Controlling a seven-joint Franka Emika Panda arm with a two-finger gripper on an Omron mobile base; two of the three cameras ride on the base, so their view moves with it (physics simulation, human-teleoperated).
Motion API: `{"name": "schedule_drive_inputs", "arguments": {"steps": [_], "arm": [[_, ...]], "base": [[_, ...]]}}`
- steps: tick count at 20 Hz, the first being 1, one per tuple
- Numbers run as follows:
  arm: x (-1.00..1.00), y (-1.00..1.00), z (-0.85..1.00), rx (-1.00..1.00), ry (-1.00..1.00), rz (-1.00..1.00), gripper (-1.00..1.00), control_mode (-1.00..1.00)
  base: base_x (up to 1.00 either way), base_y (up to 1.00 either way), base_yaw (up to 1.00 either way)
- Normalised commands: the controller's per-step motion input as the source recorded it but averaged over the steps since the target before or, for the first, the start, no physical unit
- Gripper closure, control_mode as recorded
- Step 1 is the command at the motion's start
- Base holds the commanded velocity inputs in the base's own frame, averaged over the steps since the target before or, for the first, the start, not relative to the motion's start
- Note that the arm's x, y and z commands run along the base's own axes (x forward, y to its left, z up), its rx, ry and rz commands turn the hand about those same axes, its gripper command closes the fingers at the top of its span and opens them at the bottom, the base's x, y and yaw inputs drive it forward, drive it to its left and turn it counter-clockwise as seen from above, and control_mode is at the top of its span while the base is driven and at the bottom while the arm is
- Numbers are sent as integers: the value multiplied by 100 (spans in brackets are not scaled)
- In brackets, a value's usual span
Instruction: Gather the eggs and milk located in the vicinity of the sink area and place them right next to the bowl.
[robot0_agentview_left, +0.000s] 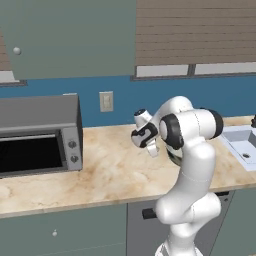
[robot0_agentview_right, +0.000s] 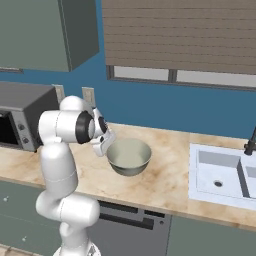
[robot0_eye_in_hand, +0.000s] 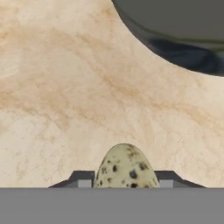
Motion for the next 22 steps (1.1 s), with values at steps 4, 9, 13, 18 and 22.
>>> {"name": "schedule_drive_inputs", "arguments": {"steps": [4, 9, 13, 18, 22], "arm": [[0, 0, -21, 0, -6, -8, -100, -100], [1, -3, -12, 0, -7, -9, -100, -100], [-24, -2, 0, 1, -15, -2, -100, -100], [-40, 0, 2, 0, -20, 0, -100, -100], [-32, 11, 25, 0, -18, 2, -100, -100]], "base": [[0, 0, 0], [0, 0, 0], [0, 0, 0], [0, 0, 0], [0, 0, 0]]}}
